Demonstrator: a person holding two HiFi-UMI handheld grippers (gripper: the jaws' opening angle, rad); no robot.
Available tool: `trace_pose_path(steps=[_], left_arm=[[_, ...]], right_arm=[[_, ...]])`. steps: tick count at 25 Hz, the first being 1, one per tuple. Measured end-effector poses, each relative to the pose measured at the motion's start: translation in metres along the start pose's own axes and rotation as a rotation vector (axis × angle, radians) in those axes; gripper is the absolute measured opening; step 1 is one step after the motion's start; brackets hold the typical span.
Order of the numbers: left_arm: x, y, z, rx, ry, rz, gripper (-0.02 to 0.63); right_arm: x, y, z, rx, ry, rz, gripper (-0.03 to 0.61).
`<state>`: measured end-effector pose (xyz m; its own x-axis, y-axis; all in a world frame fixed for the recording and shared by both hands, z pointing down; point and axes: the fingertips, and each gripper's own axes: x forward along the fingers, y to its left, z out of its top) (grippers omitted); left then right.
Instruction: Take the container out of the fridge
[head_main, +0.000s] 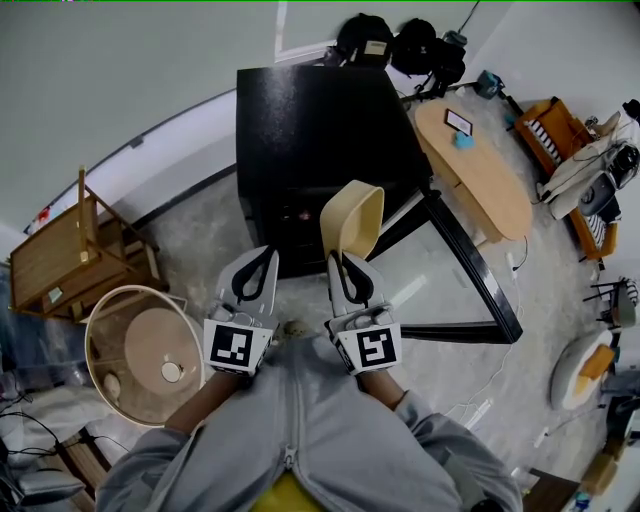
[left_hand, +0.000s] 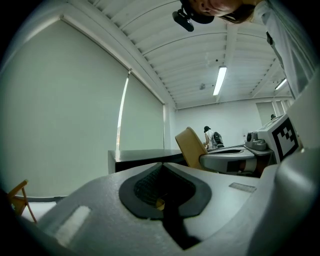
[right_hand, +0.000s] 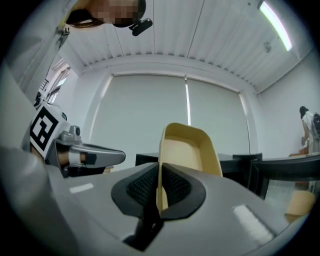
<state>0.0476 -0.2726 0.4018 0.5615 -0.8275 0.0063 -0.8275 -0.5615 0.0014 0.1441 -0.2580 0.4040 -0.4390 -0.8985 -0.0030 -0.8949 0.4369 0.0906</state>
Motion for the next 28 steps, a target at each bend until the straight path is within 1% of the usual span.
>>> trace_pose_path(steps=[3, 7, 10, 15, 20, 28], left_arm=[[0.001, -0.001, 0.001, -0.002, -0.003, 0.003, -0.003], [0.001, -0.001, 0.001, -0.001, -0.003, 0.0, -0.003], [0.002, -0.001, 0.0, 0.001, -0.004, -0.003, -0.003], [0.004, -0.003, 0.0, -0.004, -0.002, -0.007, -0.003], [0.004, -0.005, -0.001, -0.003, -0.004, -0.01, -0.003], [0.008, -0.011, 0.0, -0.001, -0.004, -0.023, -0.003]], right_arm=[[0.001, -0.006, 0.0, -0.02, 0.009, -0.032, 0.015], [0.0, -0.01, -0.002, -0.019, 0.028, -0.062, 0.015], [0.001, -0.009, -0.002, -0.027, 0.016, -0.056, 0.015], [0.001, -0.012, -0.003, -0.018, 0.038, -0.072, 0.015], [0.001, -0.011, -0.004, -0.019, 0.011, -0.053, 0.015], [0.0, -0.012, -0.004, -0.008, 0.026, -0.056, 0.015]])
